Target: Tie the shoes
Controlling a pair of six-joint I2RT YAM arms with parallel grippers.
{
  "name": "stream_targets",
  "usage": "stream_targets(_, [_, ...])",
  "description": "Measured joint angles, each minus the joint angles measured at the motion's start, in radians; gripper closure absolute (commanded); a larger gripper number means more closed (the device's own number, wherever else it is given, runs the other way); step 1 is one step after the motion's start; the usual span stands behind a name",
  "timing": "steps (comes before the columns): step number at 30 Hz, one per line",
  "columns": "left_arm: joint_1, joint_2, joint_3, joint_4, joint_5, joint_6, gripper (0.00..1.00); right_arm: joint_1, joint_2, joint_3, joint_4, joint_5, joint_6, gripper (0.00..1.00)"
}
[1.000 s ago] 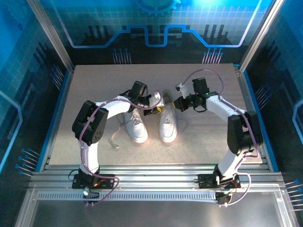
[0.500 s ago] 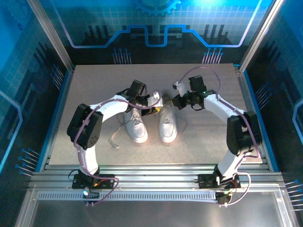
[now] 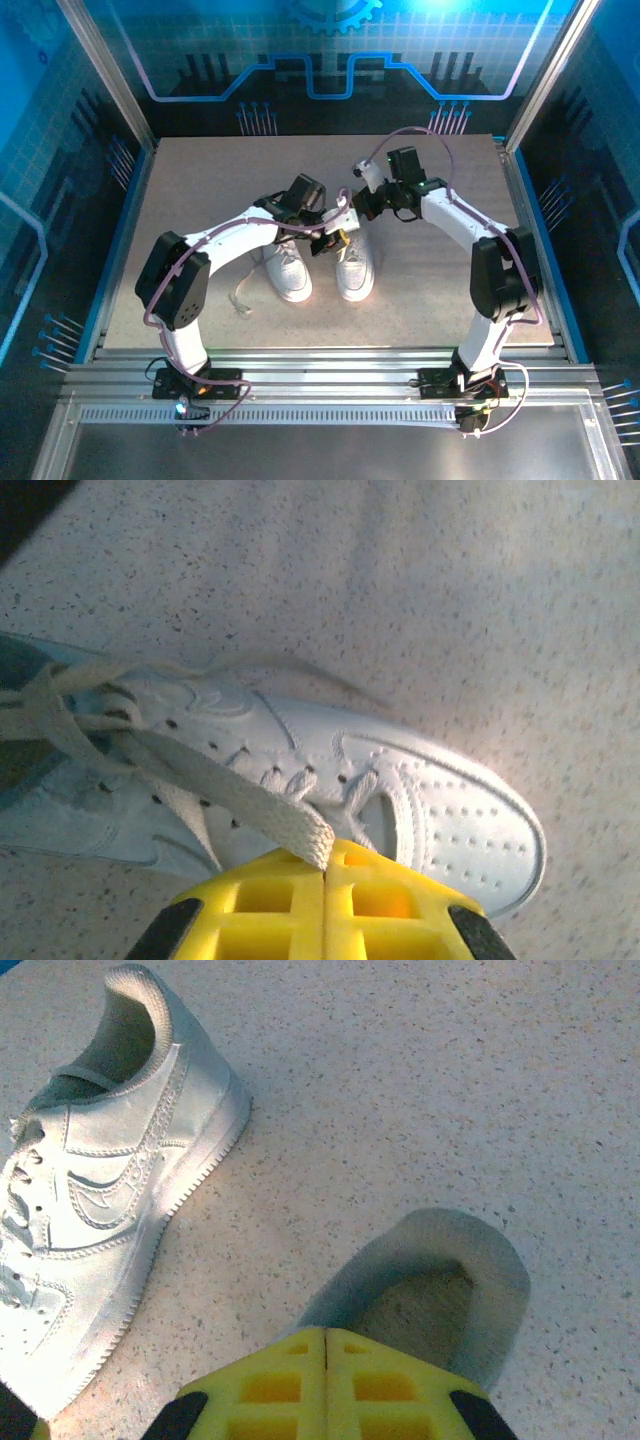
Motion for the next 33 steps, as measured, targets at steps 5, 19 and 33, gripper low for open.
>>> stream_targets(5, [-0.032,0.027,0.055,0.031,-0.001,-0.22,1.0,0.013,0.024,0.029,-0.002,-0.019,-0.004,1.0])
stream_targets(19, [-0.089,0.095,0.056,0.174,0.0,-0.589,0.69,-0.007,0.09,0.066,0.001,0.001,0.017,1.0])
stream_targets(33, [0.028,-0.063,-0.032,0.206,0.019,-0.616,0.56,0.023,0.082,0.086,-0.018,-0.077,0.06,0.52])
